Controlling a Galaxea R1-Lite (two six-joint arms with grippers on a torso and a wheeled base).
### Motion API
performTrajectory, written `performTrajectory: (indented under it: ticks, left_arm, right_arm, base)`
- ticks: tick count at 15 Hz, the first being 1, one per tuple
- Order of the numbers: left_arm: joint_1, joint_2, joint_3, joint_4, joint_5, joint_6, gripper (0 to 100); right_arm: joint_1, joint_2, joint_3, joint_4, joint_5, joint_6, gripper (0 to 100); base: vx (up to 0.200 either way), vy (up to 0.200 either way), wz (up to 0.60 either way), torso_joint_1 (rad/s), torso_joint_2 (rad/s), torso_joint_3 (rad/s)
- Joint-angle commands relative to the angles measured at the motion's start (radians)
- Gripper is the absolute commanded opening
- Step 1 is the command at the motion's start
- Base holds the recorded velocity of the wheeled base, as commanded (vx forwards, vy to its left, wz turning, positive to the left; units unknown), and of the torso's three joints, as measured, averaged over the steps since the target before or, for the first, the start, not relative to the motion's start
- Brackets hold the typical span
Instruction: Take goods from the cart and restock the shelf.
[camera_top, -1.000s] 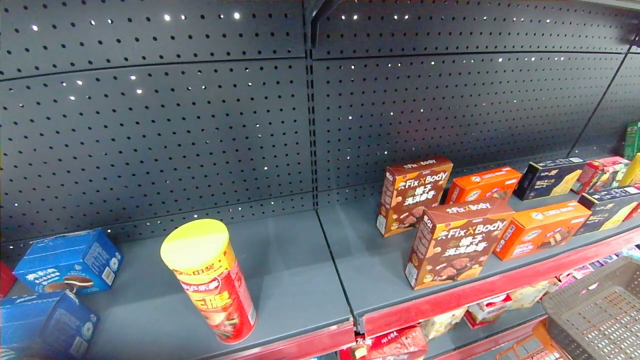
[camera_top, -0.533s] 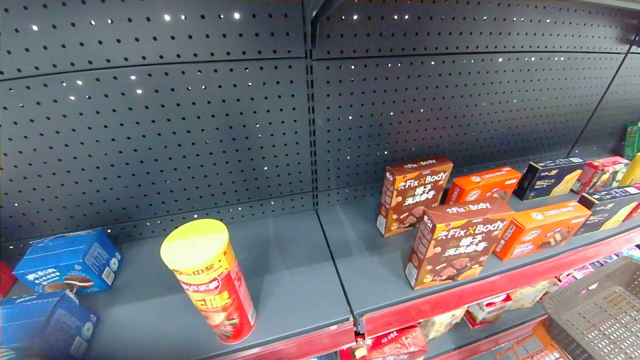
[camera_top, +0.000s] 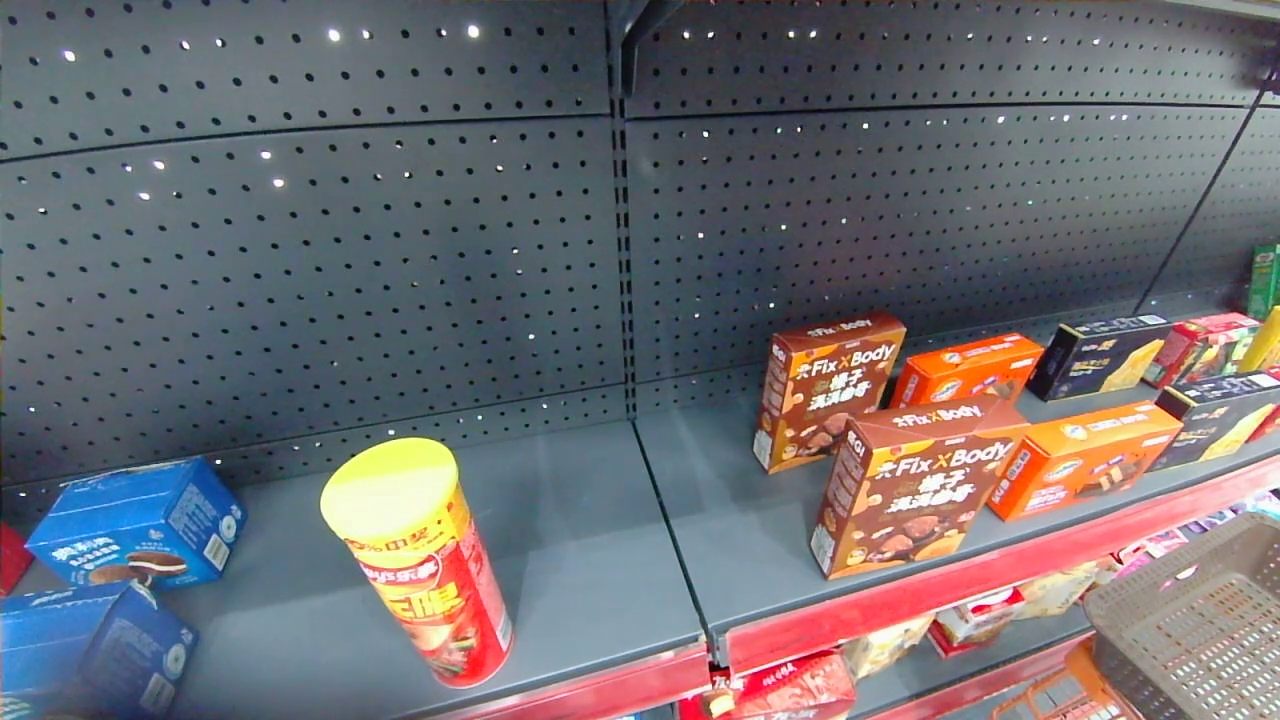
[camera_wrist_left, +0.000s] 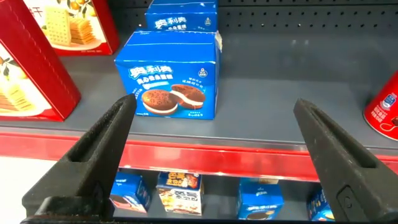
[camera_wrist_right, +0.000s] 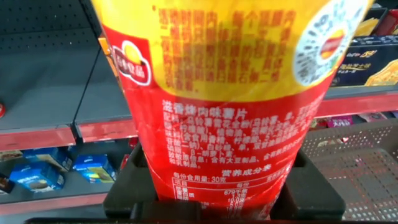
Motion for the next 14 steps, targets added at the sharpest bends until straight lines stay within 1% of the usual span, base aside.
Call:
performTrajectory:
  ticks: [1, 3, 4, 5, 8, 14]
  left_arm:
    - [0.001, 0.004, 0.0, -0.001, 0.0, 0.0, 100]
    - [0.001, 0.004, 0.0, 0.001, 0.002, 0.0, 100]
    - [0.001, 0.004, 0.0, -0.001, 0.0, 0.0, 100]
    - [0.001, 0.004, 0.0, -0.001, 0.0, 0.0, 100]
    - [0.001, 0.004, 0.0, -0.001, 0.0, 0.0, 100]
    - [0.001, 0.004, 0.0, -0.001, 0.0, 0.0, 100]
  right_arm:
    - [-0.002, -0.031, -0.007, 0.005, 0.001, 0.007, 0]
    - [0.018, -0.079, -0.003, 0.031, 0.003, 0.01, 0]
    - [0.013, -0.099, 0.008, 0.05, 0.004, 0.009, 0]
    - [0.021, -0.128, 0.017, 0.096, 0.015, 0.009, 0]
    - [0.022, -0.158, -0.001, 0.157, 0.019, 0.009, 0]
    - [0.022, -0.163, 0.005, 0.159, 0.023, -0.008, 0]
  base:
    - [0.0, 0.0, 0.0, 0.0, 0.0, 0.0]
    - [0.0, 0.0, 0.0, 0.0, 0.0, 0.0]
    - [0.0, 0.0, 0.0, 0.0, 0.0, 0.0]
    - [0.0, 0.0, 0.0, 0.0, 0.0, 0.0]
    - [0.0, 0.0, 0.0, 0.0, 0.0, 0.0]
    - [0.0, 0.0, 0.6, 0.006, 0.0, -0.001]
